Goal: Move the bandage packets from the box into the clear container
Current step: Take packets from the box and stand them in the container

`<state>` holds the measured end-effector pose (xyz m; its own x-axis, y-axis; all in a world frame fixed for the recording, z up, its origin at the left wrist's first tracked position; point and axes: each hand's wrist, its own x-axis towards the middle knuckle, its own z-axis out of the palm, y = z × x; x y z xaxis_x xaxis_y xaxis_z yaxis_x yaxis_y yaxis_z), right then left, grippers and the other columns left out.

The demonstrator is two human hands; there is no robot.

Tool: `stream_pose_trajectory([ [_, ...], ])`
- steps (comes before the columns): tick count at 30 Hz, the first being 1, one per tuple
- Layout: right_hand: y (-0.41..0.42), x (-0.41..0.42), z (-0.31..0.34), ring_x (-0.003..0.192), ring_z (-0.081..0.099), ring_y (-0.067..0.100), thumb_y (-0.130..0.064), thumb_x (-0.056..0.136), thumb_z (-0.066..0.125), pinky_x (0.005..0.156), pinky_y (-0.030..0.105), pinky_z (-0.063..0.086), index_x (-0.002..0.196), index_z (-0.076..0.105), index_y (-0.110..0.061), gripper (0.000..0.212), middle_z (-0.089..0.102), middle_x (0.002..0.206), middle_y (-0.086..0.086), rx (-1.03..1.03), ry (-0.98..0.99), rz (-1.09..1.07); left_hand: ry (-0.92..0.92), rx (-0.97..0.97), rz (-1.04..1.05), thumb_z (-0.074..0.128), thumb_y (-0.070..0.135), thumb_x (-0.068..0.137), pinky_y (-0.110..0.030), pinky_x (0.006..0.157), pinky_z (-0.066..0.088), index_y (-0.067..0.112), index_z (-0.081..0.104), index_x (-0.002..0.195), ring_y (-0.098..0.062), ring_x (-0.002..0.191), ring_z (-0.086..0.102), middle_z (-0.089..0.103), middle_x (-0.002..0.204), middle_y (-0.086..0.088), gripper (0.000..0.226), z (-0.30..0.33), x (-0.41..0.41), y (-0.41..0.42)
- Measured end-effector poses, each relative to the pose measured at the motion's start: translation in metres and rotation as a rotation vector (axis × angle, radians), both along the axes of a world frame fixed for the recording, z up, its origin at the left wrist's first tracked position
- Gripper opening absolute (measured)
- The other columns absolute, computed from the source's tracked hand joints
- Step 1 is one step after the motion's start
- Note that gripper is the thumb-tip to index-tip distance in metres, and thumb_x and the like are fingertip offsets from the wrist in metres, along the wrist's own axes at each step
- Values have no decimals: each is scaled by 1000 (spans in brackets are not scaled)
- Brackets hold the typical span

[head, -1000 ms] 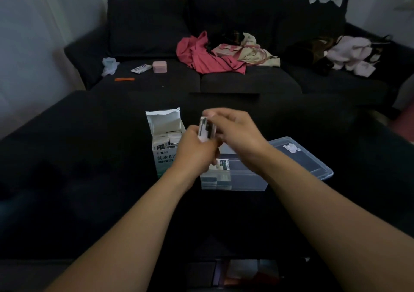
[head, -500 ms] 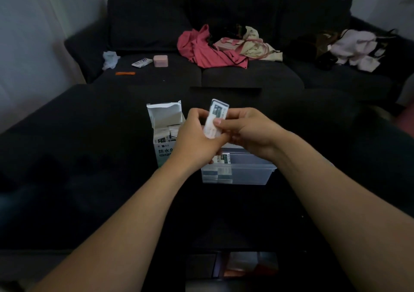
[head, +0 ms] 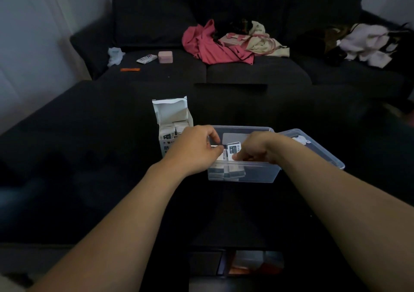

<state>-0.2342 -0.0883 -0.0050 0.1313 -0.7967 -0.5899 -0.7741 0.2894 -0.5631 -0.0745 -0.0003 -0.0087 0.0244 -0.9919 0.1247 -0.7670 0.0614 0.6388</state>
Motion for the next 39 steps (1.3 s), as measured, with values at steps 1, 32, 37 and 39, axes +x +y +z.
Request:
stream_pose_trajectory([
  [1, -1, 1, -2, 91, 65, 21, -16, 88, 75, 81, 33, 54, 113, 61, -8, 30, 70, 101, 10, 2, 7, 12, -4, 4, -1, 72, 31, 91, -36, 74, 56, 27, 66, 99, -12, 75, 63, 62, 76, 6, 11, 0, 0, -1],
  [32, 45, 65, 43, 73, 62, -2, -24, 86, 77, 71, 22, 53, 90, 78, -22, 5, 72, 83, -11, -1078, -265, 514, 408, -426, 710, 64, 14, 85, -24, 62, 43, 16, 64, 95, -1, 62, 51, 57, 70, 9, 10, 23, 66, 15],
  [37, 34, 109, 31, 89, 63, 28, -18, 87, 70, 67, 31, 42, 99, 77, -30, 18, 59, 93, 4, -1172, 117, 652, 360, -54, 658, 67, 30, 82, -34, 74, 44, 18, 56, 111, -21, 93, 57, 60, 104, 0, 34, 12, 71, 14],
  [39, 31, 115, 30, 90, 64, 31, -16, 86, 69, 66, 30, 38, 97, 78, -29, 19, 62, 95, 8, -1137, 232, 685, 349, 33, 601, 68, 33, 83, -34, 71, 44, 19, 53, 114, -20, 94, 57, 57, 106, 0, 37, 11, 70, 12],
])
